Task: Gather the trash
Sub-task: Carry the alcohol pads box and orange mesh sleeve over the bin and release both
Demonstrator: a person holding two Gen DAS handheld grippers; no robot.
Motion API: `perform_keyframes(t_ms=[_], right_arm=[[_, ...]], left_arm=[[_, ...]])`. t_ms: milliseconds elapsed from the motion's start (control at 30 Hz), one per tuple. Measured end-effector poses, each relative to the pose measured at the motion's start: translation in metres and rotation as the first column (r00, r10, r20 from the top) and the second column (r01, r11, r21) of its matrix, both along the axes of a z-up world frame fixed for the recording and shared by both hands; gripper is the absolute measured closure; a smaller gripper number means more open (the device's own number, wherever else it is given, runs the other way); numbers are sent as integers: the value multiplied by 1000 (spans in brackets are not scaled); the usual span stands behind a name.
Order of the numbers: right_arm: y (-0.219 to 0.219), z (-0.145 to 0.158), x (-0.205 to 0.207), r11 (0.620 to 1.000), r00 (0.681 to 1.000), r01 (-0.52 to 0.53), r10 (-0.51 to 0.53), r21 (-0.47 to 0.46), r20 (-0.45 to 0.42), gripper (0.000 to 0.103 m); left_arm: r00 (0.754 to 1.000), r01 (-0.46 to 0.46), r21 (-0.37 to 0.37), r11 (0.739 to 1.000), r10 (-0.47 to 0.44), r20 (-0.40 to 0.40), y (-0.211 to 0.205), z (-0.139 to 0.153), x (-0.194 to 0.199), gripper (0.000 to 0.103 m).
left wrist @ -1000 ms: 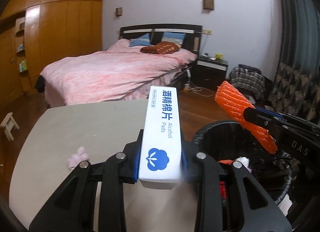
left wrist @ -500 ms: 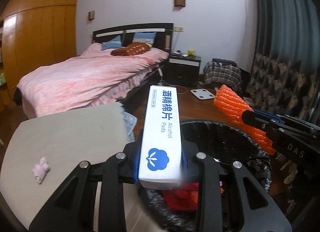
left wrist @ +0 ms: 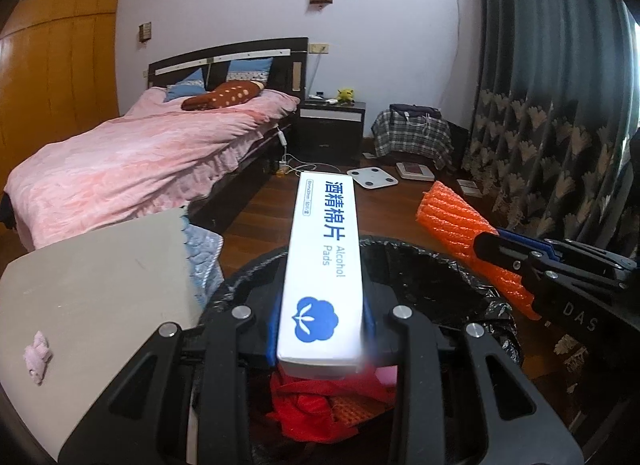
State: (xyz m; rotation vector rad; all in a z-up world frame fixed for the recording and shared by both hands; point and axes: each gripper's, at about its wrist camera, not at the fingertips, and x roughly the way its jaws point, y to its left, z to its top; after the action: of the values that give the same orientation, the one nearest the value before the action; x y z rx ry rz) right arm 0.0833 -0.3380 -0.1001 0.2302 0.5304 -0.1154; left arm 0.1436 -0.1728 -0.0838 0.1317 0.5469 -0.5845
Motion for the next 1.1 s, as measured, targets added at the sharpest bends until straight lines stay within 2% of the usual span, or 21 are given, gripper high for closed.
perform_keyframes(t_ms=[300,367,433,500,533,600,667,833,900,1100], right_arm=[[-10,-29,14,1000,998,9,-9,13,-57,87],[-13,-34,14,1000,998,11,-10,22,-62,81],[-13,-37,14,1000,997,13,-12,19,-72,80],[-13,-39,13,1000,997,21,-20,11,-79,67],[-14,-39,12,1000,997,24,-23,11,-77,58],[-14,-36,9,1000,997,31,-31,4,-69,50],[-15,-34,6,999,997,43,-43,-2,-63,34],[-9,-19,0,999,998,53,-53,-14,-27,7],[-3,-12,-3,999,999,42,-42,-11,-8,6],[31,-2,3,1000,1000,-21,21,19,5,6]], left_arm=[[999,29,16,999,-28,-44,-18,-19,16,73],[998,38,15,999,-37,-58,-18,-22,18,72],[997,40,23,999,-38,-65,-18,-26,20,70],[996,42,13,999,-41,-74,-13,-27,22,52],[996,40,10,999,-39,-75,-12,-26,23,50],[997,32,7,999,-31,-67,-8,-24,23,41],[998,18,-2,1000,-18,-58,-1,-20,23,36],[999,-30,-12,999,29,-18,27,-6,16,22],[999,-53,-15,998,53,-2,38,0,13,17],[991,-131,-31,991,131,20,82,16,6,13]])
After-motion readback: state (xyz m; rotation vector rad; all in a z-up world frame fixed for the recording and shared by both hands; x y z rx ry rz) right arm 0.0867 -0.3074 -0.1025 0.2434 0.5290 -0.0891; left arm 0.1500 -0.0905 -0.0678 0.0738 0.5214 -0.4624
